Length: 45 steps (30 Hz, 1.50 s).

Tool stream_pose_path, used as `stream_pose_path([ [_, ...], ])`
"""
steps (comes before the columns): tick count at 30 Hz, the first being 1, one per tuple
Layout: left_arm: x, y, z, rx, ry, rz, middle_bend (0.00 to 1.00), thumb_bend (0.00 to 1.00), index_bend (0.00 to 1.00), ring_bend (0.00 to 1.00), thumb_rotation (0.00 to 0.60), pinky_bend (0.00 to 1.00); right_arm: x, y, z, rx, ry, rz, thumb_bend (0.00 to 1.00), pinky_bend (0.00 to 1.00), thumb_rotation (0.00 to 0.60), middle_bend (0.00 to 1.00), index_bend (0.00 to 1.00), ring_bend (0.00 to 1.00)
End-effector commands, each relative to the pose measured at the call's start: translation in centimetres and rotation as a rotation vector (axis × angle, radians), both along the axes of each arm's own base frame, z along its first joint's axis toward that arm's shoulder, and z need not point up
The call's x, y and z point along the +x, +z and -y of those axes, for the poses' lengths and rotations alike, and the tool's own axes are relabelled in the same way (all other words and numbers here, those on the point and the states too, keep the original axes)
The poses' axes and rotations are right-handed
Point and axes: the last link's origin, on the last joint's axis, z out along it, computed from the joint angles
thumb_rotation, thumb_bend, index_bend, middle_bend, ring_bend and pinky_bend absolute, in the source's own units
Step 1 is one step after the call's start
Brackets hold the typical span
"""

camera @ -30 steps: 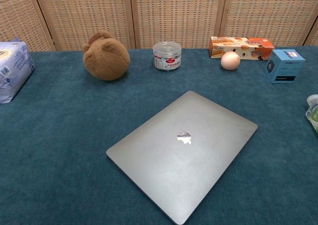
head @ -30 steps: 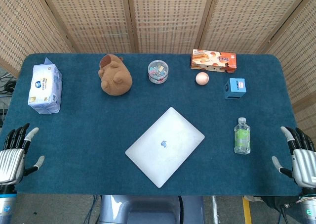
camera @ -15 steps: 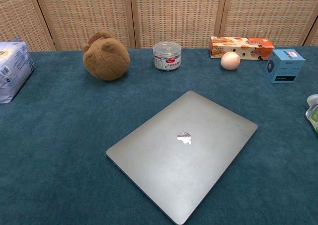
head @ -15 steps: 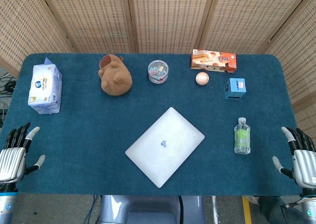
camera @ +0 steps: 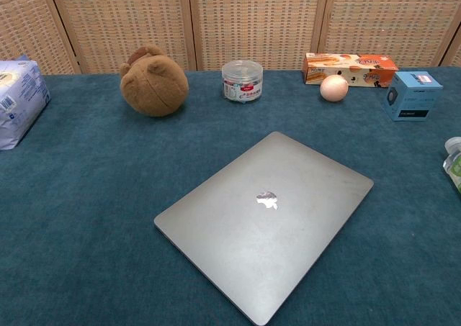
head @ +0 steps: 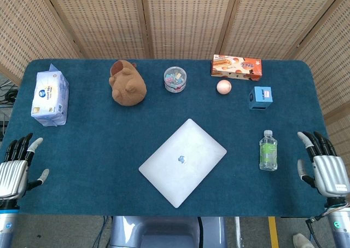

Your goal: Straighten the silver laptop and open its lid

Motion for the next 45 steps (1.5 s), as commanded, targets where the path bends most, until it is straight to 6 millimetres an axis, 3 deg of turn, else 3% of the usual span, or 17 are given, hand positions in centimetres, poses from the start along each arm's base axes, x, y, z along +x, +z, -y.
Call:
stream_pose_path([
  [1, 0.1, 0.0, 0.0, -0.005, -0.006, -0.002, 0.0, 0.31, 0.11, 0.0, 0.6, 0.0, 1.6, -0.1, 2.1, 0.054, 0.066, 0.027, 0.78, 0.09, 0.6, 0.13, 0.1, 0.0],
  [4, 0.3, 0.1, -0.1, -0.005, -0.013, -0.006, 0.0, 0.31, 0.11, 0.0, 0.6, 0.0, 3.0, -0.4, 3.8, 0.114, 0.112, 0.06, 0.88, 0.09, 0.6, 0.14, 0.1, 0.0],
  [9, 0.9, 0.6, -0.5, 0.0, -0.034, -0.029, 0.0, 0.31, 0.11, 0.0, 0.6, 0.0, 7.5, -2.0, 7.5, 0.259, 0.243, 0.114, 1.0, 0.09, 0.6, 0.16, 0.12, 0.01],
  [23, 1.5, 1.4, -1.2, 0.02, -0.034, -0.052, 0.0, 0.31, 0.11, 0.0, 0.6, 0.0, 14.4, -6.6, 13.8, 0.488, 0.362, 0.153, 1.0, 0.09, 0.6, 0.22, 0.19, 0.06],
  [32, 1.5, 1.3, -1.5, 0.011, -0.026, -0.06, 0.0, 0.31, 0.11, 0.0, 0.6, 0.0, 16.4, -10.3, 16.3, 0.586, 0.37, 0.132, 1.0, 0.09, 0.6, 0.23, 0.2, 0.06],
  [45, 1.7, 0.7, -2.0, -0.013, -0.025, -0.069, 0.0, 0.31, 0.11, 0.0, 0.6, 0.0, 16.5, -14.1, 18.0, 0.664, 0.329, 0.105, 1.0, 0.09, 0.6, 0.23, 0.2, 0.06],
])
